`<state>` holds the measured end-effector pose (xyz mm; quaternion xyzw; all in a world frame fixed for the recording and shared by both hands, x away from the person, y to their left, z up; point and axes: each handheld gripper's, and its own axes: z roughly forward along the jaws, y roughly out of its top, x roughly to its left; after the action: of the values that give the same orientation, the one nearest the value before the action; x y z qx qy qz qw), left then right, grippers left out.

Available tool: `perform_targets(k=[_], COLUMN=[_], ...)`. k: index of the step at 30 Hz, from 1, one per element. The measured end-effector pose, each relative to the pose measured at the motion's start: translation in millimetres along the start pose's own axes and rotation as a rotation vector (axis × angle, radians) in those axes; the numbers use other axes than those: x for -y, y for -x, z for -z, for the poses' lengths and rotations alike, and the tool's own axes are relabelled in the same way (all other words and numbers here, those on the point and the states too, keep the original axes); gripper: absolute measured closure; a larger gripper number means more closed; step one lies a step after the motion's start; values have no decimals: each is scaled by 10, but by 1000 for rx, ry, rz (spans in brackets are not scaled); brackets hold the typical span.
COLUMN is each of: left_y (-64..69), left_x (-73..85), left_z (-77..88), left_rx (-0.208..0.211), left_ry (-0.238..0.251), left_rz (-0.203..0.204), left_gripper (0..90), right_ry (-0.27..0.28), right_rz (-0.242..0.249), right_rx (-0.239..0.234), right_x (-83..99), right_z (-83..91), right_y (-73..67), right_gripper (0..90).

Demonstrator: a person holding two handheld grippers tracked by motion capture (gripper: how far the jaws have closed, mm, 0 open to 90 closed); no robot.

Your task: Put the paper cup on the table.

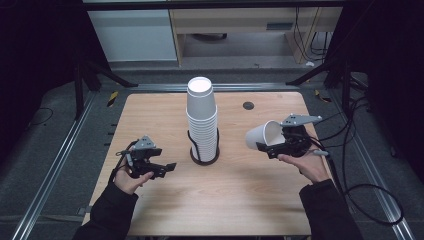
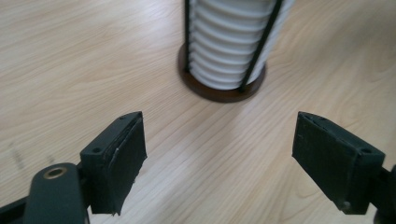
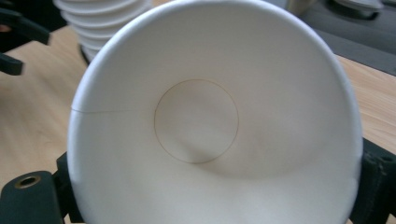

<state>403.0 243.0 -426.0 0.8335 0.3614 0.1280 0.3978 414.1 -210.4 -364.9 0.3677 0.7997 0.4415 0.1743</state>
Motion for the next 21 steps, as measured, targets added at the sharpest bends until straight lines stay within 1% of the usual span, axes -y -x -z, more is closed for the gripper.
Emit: perform_targets(k=[3,5,6,8,9,12,13,15,16,17,20,21], left_y=[-60,-99,-114,-149,-165,-205,-215,-231,-243,-251,-284,-291], left_x=[37,57,64,83,92,104,113,127,135,141,161,165], left_z=[9,14,15,16,12,2,-1,-5,-6,-3,13,14], left_rx=[-34,-58,-64,-73,-80,-94,-98,-108,-118,-121,-133,-137], left_ry=[-4,-8,-8,-13,-16,-26,-29,-34,-40,-42,-38,-40], left_rz=[25,42,48,57,65,75,82,86,85,88,102,106], left_gripper=[166,166,168,166,166,166,164,165,164,163,164,164], right_ry=[-13,-23,-29,-25,-31,-61,-71,-91,-102,-120,-152,-168], right_rz=[-9,-19,-26,-44,-57,-62,-63,-95,-98,-105,-111,-124], right_rx=[51,94,114,134,143,198,210,220,233,246,265,268], right_x=[7,12,16,32,41,75,94,120,134,146,162,167], right_z=[16,30,36,47,50,62,66,65,59,49,26,17], right_y=[49,87,105,145,173,246,279,322,345,369,412,423], right_gripper=[97,97,97,97,97,96,96,96,96,96,96,96])
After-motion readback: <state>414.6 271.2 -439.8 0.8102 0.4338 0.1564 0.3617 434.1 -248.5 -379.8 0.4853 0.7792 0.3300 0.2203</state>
